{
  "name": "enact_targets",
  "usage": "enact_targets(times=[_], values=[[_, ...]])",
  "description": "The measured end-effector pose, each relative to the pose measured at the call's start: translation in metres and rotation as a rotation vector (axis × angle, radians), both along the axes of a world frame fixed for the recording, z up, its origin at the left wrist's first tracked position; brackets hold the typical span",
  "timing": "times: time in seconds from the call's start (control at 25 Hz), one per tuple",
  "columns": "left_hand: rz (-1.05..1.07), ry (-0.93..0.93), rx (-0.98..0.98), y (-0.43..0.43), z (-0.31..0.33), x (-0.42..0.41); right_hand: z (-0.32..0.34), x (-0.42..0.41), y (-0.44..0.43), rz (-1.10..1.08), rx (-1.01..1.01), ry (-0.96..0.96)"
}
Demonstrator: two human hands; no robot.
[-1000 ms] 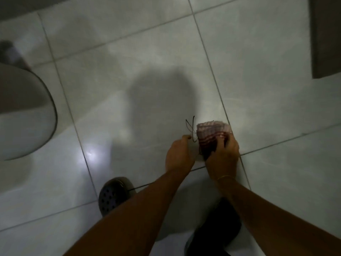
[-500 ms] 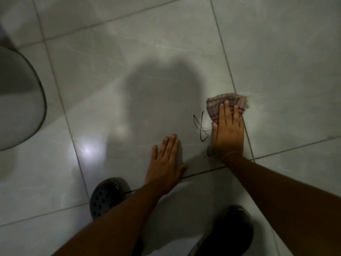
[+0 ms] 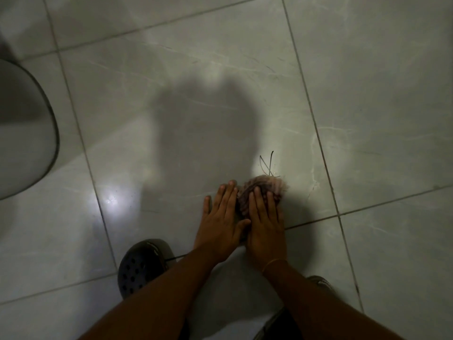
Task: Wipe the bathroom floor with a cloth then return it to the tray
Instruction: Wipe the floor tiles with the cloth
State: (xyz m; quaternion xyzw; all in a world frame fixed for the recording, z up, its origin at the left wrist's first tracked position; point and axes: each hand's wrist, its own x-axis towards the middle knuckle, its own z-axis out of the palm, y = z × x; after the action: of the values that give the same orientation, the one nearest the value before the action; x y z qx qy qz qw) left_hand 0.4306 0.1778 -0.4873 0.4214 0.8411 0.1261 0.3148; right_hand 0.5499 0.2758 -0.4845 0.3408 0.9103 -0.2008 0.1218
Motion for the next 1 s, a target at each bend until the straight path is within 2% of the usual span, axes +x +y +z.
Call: enact_targets(times=[0.16, 0.32, 0.48, 0.56, 0.68, 0.84, 1.0], values=[[-0.009, 0.016, 0.011, -0.003, -0.001, -0.002, -0.002, 0.026, 0.011, 0.023, -0.003, -0.004], [-0.027, 0.050, -0.015, -0.002, 0.001, -0.001, 0.009, 0.063, 0.057, -0.157, 0.044, -0.101], [-0.016, 0.060, -0.017, -0.003, -0.001, 0.001, 0.006, 0.006, 0.121, -0.319, 0.110, -0.081], [-0.013, 0.059, -0.012, -0.003, -0.002, 0.000, 0.002, -0.040, 0.127, -0.294, 0.140, -0.065], [-0.002, 0.034, -0.003, -0.004, -0.001, 0.000, -0.002, -0.066, 0.099, -0.120, 0.130, -0.023], [0.026, 0.001, 0.014, -0.002, 0.000, 0.000, -0.001, 0.002, 0.040, 0.099, 0.064, 0.002], [0.020, -0.003, 0.028, -0.002, 0.002, -0.001, 0.010, 0.086, 0.038, 0.112, 0.033, -0.103]])
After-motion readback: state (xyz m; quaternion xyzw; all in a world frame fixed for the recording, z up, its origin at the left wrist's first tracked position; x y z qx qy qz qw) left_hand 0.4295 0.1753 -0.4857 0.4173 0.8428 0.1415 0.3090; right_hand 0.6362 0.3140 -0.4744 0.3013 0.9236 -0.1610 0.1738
